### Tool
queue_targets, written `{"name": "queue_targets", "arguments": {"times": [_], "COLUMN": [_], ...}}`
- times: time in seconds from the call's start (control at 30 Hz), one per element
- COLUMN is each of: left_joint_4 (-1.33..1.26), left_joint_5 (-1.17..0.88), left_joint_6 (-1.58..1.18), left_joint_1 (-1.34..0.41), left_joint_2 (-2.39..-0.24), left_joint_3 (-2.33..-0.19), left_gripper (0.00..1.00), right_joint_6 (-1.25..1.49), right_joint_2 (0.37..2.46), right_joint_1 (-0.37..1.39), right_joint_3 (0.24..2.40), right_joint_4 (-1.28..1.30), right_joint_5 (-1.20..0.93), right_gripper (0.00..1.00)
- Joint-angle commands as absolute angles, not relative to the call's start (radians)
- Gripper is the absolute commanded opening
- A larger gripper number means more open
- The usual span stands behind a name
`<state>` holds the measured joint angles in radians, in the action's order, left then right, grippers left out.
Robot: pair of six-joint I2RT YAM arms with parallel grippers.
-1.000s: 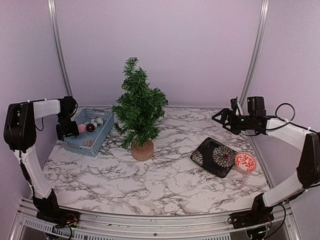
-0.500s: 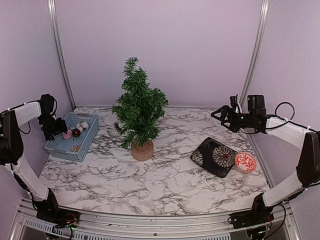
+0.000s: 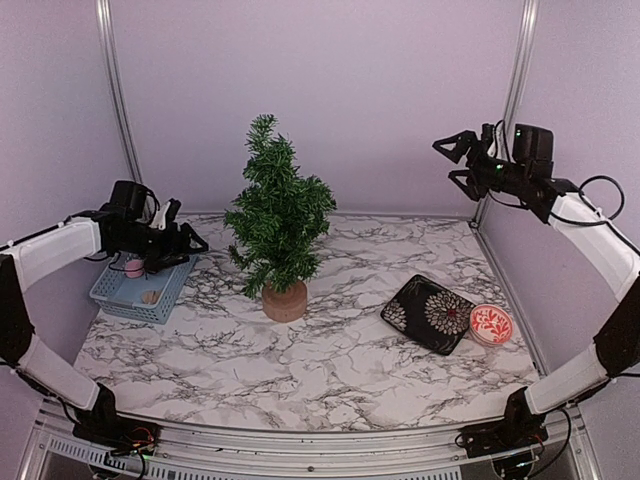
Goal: Decorate the small christmas tree
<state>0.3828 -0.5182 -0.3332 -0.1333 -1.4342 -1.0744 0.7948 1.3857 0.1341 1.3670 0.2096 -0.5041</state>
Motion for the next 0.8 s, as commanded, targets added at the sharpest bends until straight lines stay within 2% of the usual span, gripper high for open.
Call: {"name": "queue_targets", "arguments": {"times": [0.0,0.17,0.27,0.5,0.77], "left_joint_4": [0.177,0.057,0.025,-0.226,-0.273], "left_joint_5": [-0.612,-0.614,-0.612,-0.628,-0.639], "left_joint_6": [-0.438,-0.475,-0.447,-0.535,-0.527], "left_joint_1": [-0.202,-0.229,-0.254,-0.328,-0.382], "left_joint_2": [-1.453,-1.527,-1.593,-1.748,-1.916], "left_joint_3": [-0.976,-0.922,-0.917,-0.876,-0.981], "left_gripper": [0.69,0.54,0.49,0.47,0.48], "right_joint_6": [0.959,1.046,1.085,1.151,1.168], "right_joint_2": [1.418,1.469,1.484,1.528,1.536], "right_joint_1": [0.208,0.279,0.301,0.345,0.357], "right_joint_3": [1.503,1.600,1.597,1.618,1.614], "right_joint_4": [0.279,0.258,0.201,0.121,0.027], "right_joint_5": [-0.395,-0.290,-0.273,-0.298,-0.317], "right_gripper": [0.99,0.99,0.99,0.99,0.99]}}
